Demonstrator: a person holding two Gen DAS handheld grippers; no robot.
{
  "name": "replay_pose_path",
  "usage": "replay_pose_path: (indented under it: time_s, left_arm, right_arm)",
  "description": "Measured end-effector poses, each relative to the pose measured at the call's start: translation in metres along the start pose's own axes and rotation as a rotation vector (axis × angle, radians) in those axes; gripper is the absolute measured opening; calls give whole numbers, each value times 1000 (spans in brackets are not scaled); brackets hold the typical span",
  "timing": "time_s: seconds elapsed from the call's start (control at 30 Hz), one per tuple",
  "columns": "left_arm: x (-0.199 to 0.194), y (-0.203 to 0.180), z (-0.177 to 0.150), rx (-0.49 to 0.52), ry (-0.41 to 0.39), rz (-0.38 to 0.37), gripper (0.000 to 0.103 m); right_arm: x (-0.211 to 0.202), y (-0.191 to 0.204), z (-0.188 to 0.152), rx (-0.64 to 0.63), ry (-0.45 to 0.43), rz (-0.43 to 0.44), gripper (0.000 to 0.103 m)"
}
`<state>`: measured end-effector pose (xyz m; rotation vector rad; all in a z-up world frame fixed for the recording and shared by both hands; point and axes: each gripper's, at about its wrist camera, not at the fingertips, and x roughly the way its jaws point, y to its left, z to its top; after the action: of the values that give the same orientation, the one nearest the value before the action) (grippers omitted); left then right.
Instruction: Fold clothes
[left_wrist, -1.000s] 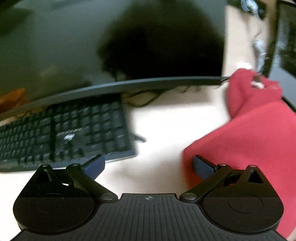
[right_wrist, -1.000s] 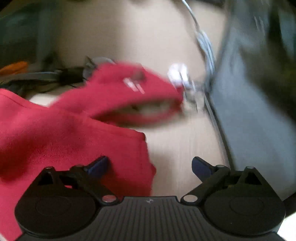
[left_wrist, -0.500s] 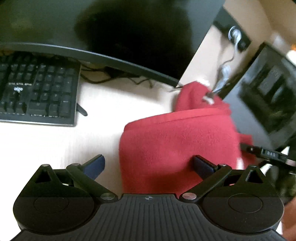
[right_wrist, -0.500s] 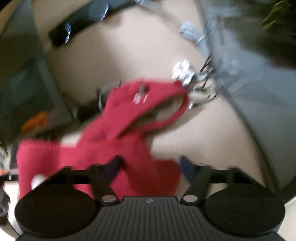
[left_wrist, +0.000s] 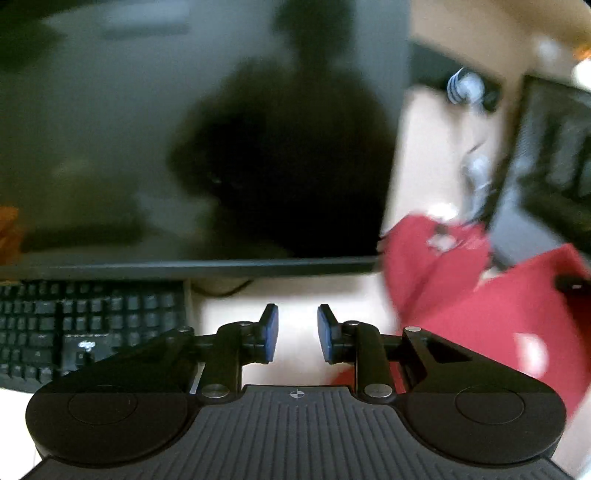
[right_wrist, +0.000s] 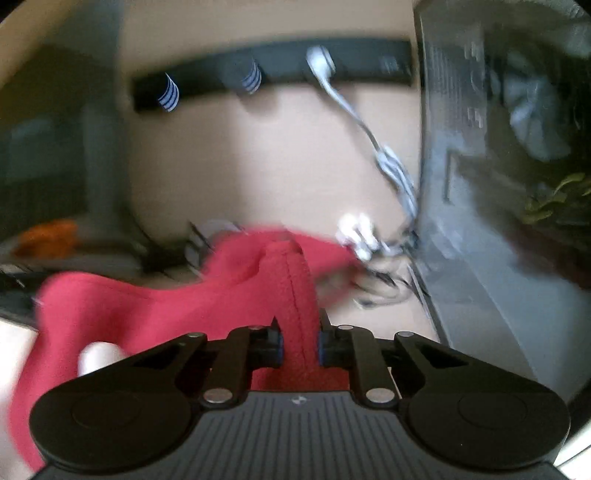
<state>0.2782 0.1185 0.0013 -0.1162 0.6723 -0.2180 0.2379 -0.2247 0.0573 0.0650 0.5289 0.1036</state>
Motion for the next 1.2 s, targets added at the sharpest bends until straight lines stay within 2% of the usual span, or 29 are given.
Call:
replay_pose_path:
  time_s: [0.07, 0.1, 0.13, 0.17, 0.2, 0.23, 0.33, 0.43, 0.47, 0.5, 0.53, 0.57, 0.63, 0.67, 0.73, 0.83, 0.97, 1.03, 1.07, 1.13, 1.2]
  left_arm:
    - [19, 5, 2, -15, 30, 31, 32]
    - [15, 10, 0, -60, 30, -21, 47]
    - [7, 16, -3, -117, 25, -91, 68]
    - [-1, 22, -6, -173, 20, -162, 77]
    - [-11, 26, -10, -211, 3, -235, 90]
    - [-22, 29, -14, -243, -19, -308, 94]
    - [-37, 25, -26, -320, -15, -466, 97]
    - [-35, 0, -35, -243, 34, -384, 97]
    - [-36, -4, -37, -222, 30, -353, 96]
    - [-38, -9, -39, -201, 27, -321, 85]
    - [-39, -13, -41, -180, 23, -290, 51]
    - [-40, -18, -43, -159, 19, -258, 41]
    - [-43, -27, -47, -117, 11, -195, 22]
    - [-44, -32, -49, -96, 7, -163, 19]
    - [-47, -41, -53, -54, 0, -100, 16]
    - [-58, -33, -47, -21, -36, -47, 15]
    - [-48, -25, -23, 18, -95, 9, 13]
    - [-28, -30, -10, 43, -105, 39, 13]
    - [-18, -33, -3, 57, -108, 54, 13]
    - [6, -35, 2, 70, -73, 64, 13]
    - [11, -31, 2, 33, -52, 48, 15]
  right_arm:
    - [11, -5, -5, -8, 26, -19, 17]
    - [17, -8, -7, -11, 39, -28, 24]
    - [23, -11, -9, -15, 52, -38, 27]
    - [29, -13, -12, -19, 65, -47, 31]
    - [34, -16, -14, -23, 77, -57, 31]
    - [40, -19, -16, -26, 90, -66, 31]
    - [57, -27, -23, -38, 129, -95, 31]
    - [64, -26, -28, -29, 137, -97, 32]
    - [64, -24, -29, -26, 135, -94, 32]
    - [61, -21, -30, -33, 131, -90, 32]
    - [59, -17, -31, -39, 126, -85, 32]
    - [55, -13, -32, -48, 120, -81, 31]
    - [41, -1, -37, -83, 99, -73, 21]
    - [30, 5, -39, -93, 92, -45, 15]
    - [7, 17, -43, -112, 79, 12, 14]
    - [-28, 31, -46, -151, 57, 69, 12]
    - [-46, 32, -21, -171, -32, 50, 12]
    - [-44, 27, -5, -164, -74, 24, 12]
    - [-34, 20, -3, -149, -60, 1, 12]
    - [-3, 4, -18, -92, 37, -63, 12]
    - [29, -11, -33, -35, 133, -127, 13]
